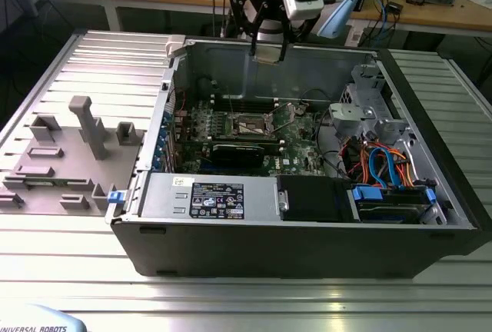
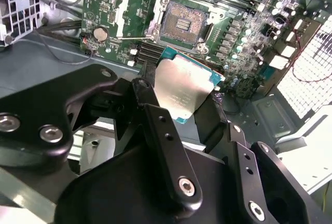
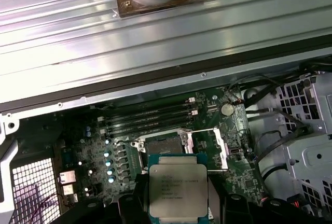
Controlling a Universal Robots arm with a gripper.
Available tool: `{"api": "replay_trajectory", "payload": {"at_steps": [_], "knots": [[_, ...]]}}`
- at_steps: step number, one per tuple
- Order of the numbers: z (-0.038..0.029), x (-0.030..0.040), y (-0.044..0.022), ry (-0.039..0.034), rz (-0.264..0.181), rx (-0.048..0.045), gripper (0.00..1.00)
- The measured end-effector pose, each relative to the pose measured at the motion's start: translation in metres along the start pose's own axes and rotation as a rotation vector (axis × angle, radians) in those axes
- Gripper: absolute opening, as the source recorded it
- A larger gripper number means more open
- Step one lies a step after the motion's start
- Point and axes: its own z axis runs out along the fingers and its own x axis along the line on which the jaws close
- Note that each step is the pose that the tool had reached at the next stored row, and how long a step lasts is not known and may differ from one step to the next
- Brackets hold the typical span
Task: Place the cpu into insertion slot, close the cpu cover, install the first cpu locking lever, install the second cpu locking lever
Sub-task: 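Place the cpu into insertion slot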
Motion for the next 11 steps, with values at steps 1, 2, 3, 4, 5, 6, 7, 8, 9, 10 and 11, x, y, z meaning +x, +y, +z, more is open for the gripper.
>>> {"api": "replay_trajectory", "payload": {"at_steps": [1, 2, 3, 4, 5, 6, 7, 8, 9, 10, 11], "knots": [[0.0000, 0.0000, 0.0000, -0.0002, 0.000, 0.0000, 0.54], [0.0000, 0.0000, 0.0000, -0.0002, 0.000, 0.0001, 0.54], [0.0000, 0.0000, 0.0000, -0.0001, 0.000, 0.0000, 0.54], [0.0000, 0.0000, 0.0000, -0.0001, 0.001, 0.0000, 0.54], [0.0000, 0.0000, 0.0000, -0.0002, 0.000, 0.0000, 0.54], [0.0000, 0.0000, 0.0000, -0.0001, 0.001, 0.0000, 0.54], [0.0000, 0.0000, 0.0000, -0.0001, 0.001, 0.0000, 0.54], [0.0000, 0.0000, 0.0000, -0.0002, 0.001, 0.0000, 0.54], [0.0000, 0.0000, 0.0000, -0.0003, 0.002, 0.0000, 0.54], [0.0000, 0.0000, 0.0000, -0.0005, 0.004, -0.0001, 0.54], [0.0000, 0.0000, 0.0000, -0.0009, 0.009, -0.0002, 0.54]]}}
